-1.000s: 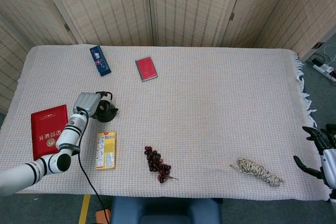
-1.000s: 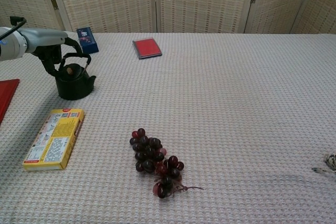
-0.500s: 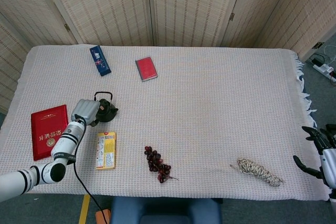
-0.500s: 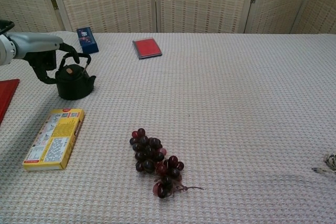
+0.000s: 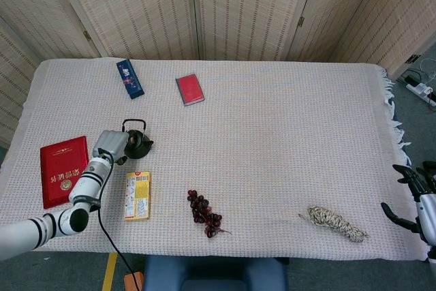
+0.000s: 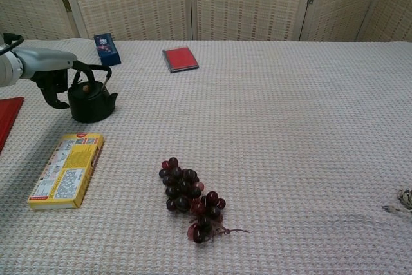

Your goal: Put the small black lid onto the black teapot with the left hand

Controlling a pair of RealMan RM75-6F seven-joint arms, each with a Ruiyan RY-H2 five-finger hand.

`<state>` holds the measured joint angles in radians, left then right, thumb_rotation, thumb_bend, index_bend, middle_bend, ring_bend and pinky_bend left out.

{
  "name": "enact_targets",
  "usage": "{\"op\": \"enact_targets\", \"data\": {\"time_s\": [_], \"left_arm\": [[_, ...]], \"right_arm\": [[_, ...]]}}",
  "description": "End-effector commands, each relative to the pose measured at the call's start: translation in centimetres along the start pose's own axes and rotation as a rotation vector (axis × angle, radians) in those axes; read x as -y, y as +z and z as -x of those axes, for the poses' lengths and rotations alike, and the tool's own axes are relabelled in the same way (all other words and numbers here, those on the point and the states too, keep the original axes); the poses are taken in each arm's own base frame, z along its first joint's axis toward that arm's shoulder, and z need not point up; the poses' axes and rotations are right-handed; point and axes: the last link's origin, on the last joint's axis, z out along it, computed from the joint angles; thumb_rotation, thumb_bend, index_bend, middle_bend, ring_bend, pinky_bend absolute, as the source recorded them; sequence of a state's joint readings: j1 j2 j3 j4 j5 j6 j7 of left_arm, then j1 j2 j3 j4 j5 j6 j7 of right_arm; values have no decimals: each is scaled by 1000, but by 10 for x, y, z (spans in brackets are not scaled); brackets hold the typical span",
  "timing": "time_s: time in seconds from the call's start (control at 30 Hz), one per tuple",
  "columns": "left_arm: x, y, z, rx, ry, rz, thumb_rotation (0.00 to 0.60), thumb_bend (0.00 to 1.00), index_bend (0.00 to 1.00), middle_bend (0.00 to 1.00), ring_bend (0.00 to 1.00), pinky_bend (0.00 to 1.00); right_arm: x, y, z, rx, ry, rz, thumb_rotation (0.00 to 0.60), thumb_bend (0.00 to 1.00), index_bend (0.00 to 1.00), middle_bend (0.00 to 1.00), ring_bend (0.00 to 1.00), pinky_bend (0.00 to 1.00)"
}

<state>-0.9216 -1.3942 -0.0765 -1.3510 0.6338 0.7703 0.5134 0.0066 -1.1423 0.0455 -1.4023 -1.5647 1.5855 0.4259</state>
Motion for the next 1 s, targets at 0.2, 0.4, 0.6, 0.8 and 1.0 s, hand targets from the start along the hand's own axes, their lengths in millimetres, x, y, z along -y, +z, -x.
{"op": "enact_targets", "data": {"time_s": [0.2, 0.4, 0.6, 0.8, 1.0], "left_arm": [[-2, -8, -11, -49, -49, 15, 600, 293, 207, 962, 987, 1000], [7, -34, -26, -183, -177, 34, 600, 293, 207, 873, 874, 1000], [33, -74, -24, -300, -250, 8, 600, 294, 208, 618, 607, 782], [56, -116, -9, -400, -276, -29, 600, 296, 207, 401, 372, 467], [84, -155, 17, -465, -251, -107, 600, 297, 205, 294, 258, 312]], "right_arm": [[-1, 0, -1, -1, -2, 3, 600, 304, 130, 201, 319, 100], [-2, 1, -4, -5, -5, 7, 600, 305, 130, 201, 319, 101], [-5, 3, -12, 4, 3, 21, 600, 305, 130, 201, 319, 101], [-7, 8, -14, 39, 23, 21, 600, 304, 130, 185, 220, 101], [-9, 15, -11, 73, 39, 21, 600, 304, 130, 153, 135, 100]]}}
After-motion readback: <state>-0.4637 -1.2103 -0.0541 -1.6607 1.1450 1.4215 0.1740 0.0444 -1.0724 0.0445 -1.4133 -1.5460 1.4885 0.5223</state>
